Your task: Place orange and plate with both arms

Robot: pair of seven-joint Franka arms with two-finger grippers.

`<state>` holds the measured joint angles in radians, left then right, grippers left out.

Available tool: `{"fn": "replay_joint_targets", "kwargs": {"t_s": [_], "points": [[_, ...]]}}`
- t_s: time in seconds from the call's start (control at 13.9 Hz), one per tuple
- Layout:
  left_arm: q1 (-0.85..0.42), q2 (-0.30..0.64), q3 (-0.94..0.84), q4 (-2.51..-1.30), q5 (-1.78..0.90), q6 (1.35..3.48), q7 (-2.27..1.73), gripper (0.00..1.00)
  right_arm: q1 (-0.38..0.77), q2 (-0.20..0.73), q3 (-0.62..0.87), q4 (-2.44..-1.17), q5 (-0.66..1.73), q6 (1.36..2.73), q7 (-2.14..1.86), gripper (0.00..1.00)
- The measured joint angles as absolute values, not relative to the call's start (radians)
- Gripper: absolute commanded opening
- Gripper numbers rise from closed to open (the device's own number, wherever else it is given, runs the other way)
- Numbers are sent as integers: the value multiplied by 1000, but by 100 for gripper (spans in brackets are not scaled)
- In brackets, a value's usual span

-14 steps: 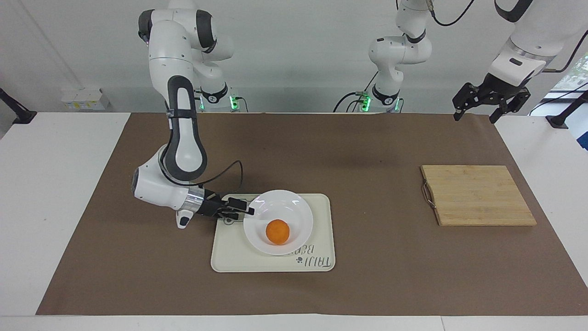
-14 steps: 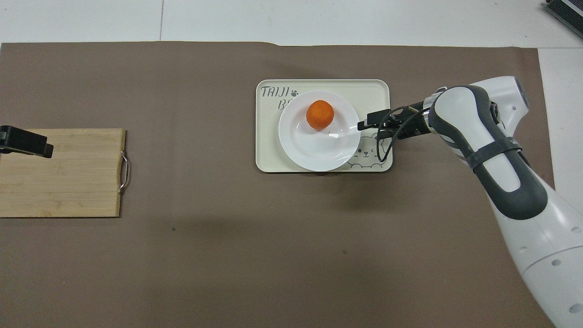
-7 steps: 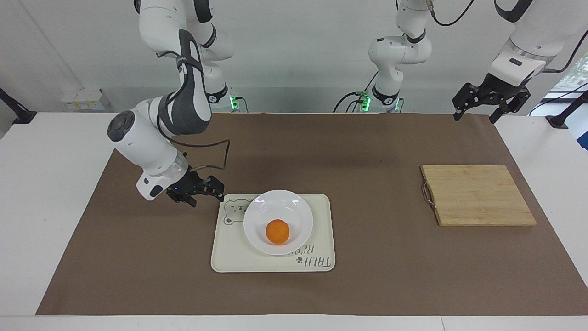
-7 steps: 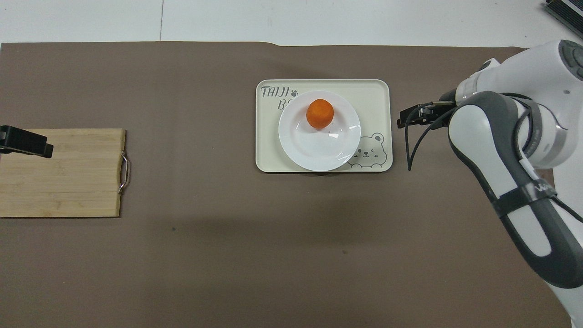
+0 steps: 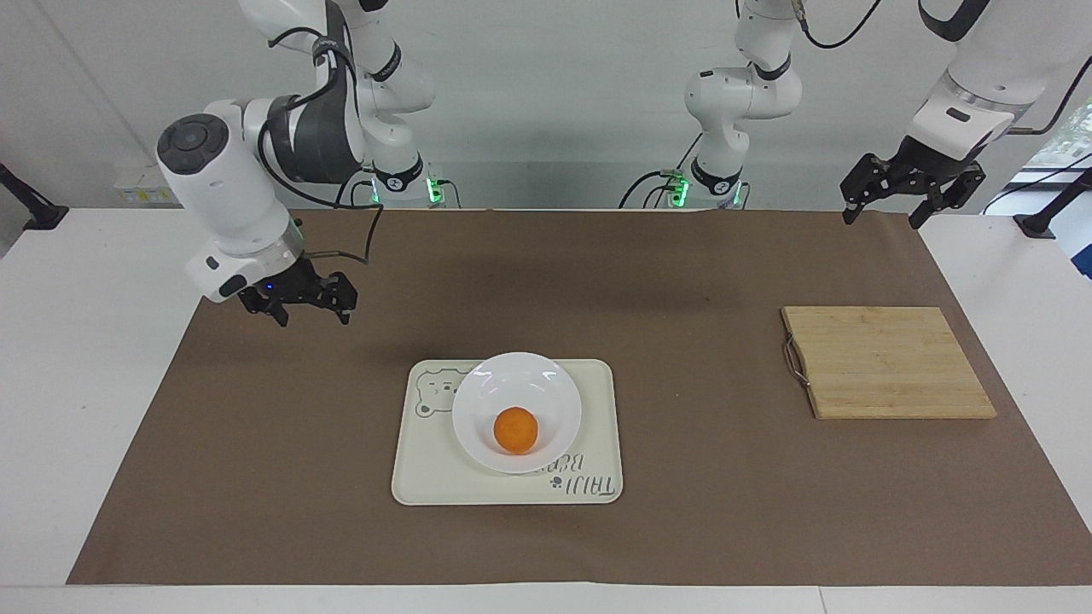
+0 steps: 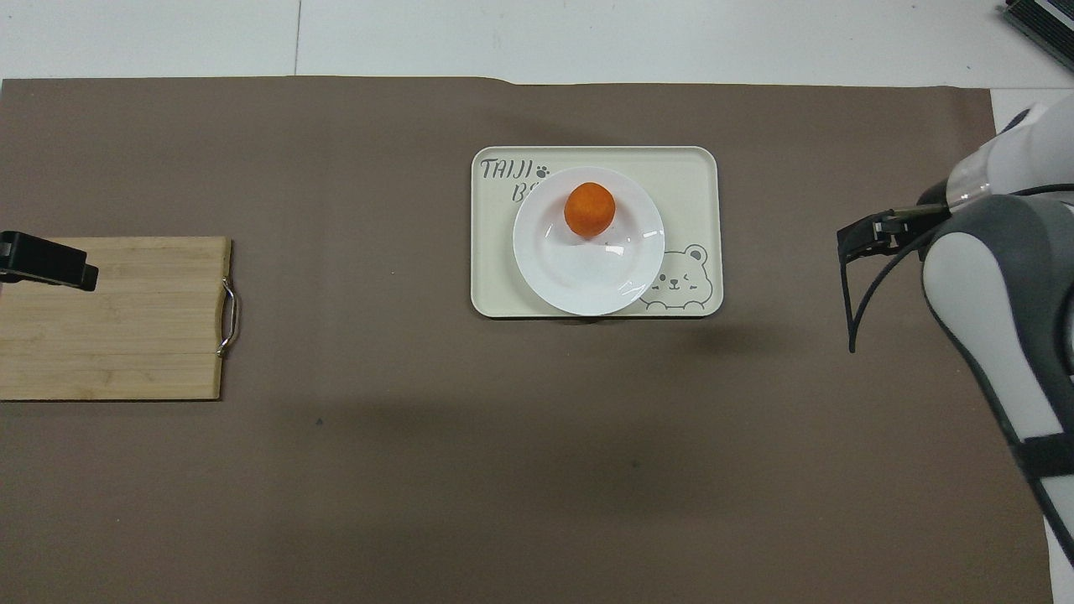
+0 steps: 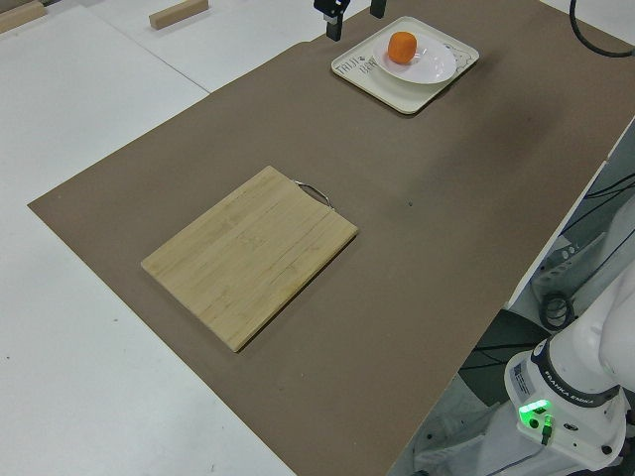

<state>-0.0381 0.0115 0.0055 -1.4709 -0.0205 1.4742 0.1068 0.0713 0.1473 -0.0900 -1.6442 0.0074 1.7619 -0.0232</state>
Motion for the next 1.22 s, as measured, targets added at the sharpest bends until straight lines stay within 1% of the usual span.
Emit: {"fn": "replay_joint_targets", "kwargs": {"t_s": [0.22, 0.5, 1.0, 1.22], "points": [[-38, 11, 5, -1471, -21, 1474, 107, 100, 43, 62, -91, -1644, 7, 1706, -23, 100], [-38, 11, 5, -1471, -21, 1474, 107, 100, 43, -18, -89, -1644, 7, 1653, -23, 100], [-38, 11, 5, -1471, -21, 1474, 107, 100, 43, -109, -89, -1639, 7, 1538, 39, 100], [-38, 11, 5, -1471, -21, 1474, 107, 100, 43, -133, -87, -1651, 7, 1525, 65, 100]]}}
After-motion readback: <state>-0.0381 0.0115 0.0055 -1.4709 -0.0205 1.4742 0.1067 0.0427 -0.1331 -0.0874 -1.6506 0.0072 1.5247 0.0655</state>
